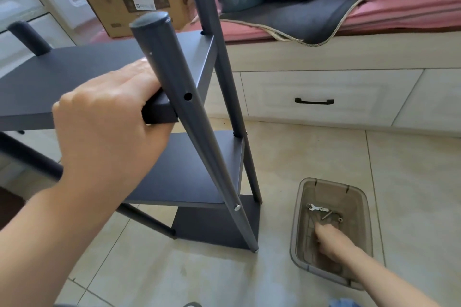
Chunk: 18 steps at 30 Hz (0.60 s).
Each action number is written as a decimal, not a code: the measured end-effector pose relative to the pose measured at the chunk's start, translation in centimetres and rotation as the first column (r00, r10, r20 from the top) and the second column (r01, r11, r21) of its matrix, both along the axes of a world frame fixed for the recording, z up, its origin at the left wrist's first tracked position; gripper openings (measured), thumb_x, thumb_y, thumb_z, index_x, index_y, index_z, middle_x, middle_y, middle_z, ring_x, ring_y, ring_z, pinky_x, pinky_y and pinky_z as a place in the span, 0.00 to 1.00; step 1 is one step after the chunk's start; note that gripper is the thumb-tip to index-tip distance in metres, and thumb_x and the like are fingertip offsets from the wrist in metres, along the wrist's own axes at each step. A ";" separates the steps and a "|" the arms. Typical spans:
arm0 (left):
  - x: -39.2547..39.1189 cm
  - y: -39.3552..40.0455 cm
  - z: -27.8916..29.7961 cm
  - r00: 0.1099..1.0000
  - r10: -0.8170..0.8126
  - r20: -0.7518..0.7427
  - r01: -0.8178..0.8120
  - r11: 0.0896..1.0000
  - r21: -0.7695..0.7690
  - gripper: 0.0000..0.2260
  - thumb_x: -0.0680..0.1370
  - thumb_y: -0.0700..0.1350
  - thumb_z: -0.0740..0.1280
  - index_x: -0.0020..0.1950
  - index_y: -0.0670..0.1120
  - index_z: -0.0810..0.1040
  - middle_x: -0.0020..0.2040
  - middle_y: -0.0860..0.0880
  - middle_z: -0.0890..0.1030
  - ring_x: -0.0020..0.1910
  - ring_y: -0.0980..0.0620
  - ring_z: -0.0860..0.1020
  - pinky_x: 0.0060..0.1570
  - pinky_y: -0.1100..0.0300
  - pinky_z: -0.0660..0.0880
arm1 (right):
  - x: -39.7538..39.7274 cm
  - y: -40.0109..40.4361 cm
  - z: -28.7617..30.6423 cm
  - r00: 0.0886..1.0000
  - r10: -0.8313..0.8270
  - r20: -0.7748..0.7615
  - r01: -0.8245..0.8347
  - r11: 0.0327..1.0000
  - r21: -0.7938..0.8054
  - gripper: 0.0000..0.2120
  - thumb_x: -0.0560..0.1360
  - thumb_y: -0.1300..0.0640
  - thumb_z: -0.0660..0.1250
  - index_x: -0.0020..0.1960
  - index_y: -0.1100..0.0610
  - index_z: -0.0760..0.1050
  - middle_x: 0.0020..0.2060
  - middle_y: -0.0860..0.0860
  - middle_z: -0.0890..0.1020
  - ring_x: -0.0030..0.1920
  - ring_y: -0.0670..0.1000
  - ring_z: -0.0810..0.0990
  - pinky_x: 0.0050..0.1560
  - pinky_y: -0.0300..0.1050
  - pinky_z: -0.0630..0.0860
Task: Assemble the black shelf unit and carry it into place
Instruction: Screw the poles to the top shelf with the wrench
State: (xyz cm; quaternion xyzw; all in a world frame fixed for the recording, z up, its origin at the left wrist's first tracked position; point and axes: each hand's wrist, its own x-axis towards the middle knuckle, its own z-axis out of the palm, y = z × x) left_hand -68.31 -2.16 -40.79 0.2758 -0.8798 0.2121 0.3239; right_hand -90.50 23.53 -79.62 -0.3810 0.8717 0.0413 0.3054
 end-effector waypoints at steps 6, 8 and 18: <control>-1.1 4.6 1.6 0.964 -0.225 -0.144 0.223 0.974 -0.024 0.10 0.79 0.48 0.67 0.58 0.47 0.83 0.55 0.47 0.86 0.51 0.42 0.81 0.42 0.54 0.71 | 0.0 -0.3 4.0 0.997 0.012 0.079 0.000 0.990 -0.144 0.08 0.74 0.64 0.59 0.46 0.52 0.66 0.50 0.54 0.77 0.45 0.53 0.73 0.40 0.43 0.66; -1.1 5.4 2.0 0.956 -0.260 -0.133 0.260 0.966 -0.017 0.11 0.80 0.47 0.65 0.57 0.45 0.84 0.54 0.45 0.86 0.54 0.40 0.82 0.45 0.55 0.70 | 0.1 -0.7 6.3 0.996 -0.005 0.085 0.024 0.976 -0.218 0.07 0.74 0.64 0.60 0.47 0.53 0.69 0.50 0.54 0.79 0.48 0.53 0.77 0.44 0.44 0.70; 0.3 7.0 3.4 0.937 -0.332 -0.112 0.350 0.874 0.338 0.19 0.71 0.38 0.77 0.62 0.45 0.83 0.60 0.46 0.84 0.64 0.40 0.80 0.63 0.41 0.76 | 3.5 -1.3 28.1 0.992 -0.045 0.120 0.117 0.690 -0.714 0.11 0.70 0.60 0.74 0.36 0.47 0.75 0.33 0.46 0.82 0.33 0.37 0.78 0.34 0.29 0.70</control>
